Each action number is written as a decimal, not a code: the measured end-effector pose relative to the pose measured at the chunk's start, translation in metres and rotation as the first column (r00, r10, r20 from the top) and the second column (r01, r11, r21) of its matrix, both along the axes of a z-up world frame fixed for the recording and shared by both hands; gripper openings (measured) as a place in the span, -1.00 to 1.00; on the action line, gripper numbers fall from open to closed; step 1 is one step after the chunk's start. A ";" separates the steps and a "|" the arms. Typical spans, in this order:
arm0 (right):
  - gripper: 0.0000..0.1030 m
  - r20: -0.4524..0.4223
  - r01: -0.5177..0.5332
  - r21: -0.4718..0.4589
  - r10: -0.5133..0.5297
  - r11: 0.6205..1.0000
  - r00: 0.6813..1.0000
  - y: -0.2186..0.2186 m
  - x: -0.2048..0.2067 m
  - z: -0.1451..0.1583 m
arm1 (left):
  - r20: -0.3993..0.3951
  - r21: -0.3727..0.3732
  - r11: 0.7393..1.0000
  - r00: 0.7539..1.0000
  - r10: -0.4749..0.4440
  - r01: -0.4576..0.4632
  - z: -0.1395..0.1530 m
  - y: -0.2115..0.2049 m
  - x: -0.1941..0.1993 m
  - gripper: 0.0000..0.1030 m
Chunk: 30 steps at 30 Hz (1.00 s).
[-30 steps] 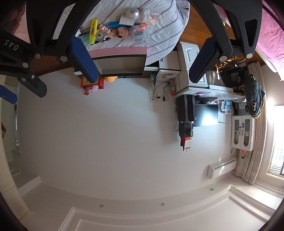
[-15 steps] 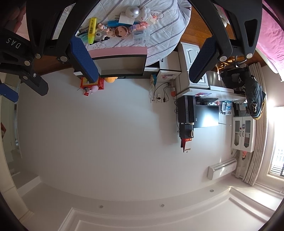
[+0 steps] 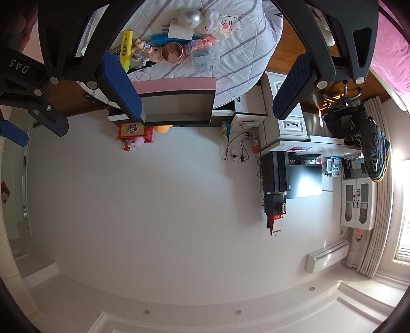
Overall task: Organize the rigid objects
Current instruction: 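Grasp the white plastic nozzle with the right tool while the left tool grasps the white astronaut toy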
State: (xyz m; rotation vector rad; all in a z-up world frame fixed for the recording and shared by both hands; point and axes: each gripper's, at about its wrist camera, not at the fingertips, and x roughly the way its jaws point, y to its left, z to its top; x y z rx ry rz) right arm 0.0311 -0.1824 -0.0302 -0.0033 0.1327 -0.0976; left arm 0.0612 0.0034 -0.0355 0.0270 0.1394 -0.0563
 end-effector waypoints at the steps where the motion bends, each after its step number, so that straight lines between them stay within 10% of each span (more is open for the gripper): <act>1: 1.00 -0.015 0.000 0.000 0.000 1.000 1.000 -0.001 0.005 -0.004 | -0.018 0.003 1.000 1.000 0.002 -0.002 -0.006 0.002 0.006 1.00; 10: 1.00 -0.155 0.004 0.015 -0.002 1.000 0.988 -0.013 0.044 -0.058 | -0.210 0.001 0.999 0.977 -0.043 0.045 -0.075 0.013 0.049 1.00; 17: 1.00 -0.306 -0.011 0.022 0.017 1.000 0.952 -0.019 0.071 -0.113 | -0.412 0.024 0.996 0.908 -0.072 0.089 -0.149 0.001 0.079 1.00; 30: 1.00 -0.424 0.000 0.039 0.017 0.999 0.905 -0.033 0.101 -0.159 | -0.510 -0.054 0.986 0.844 -0.166 0.161 -0.195 0.002 0.113 1.00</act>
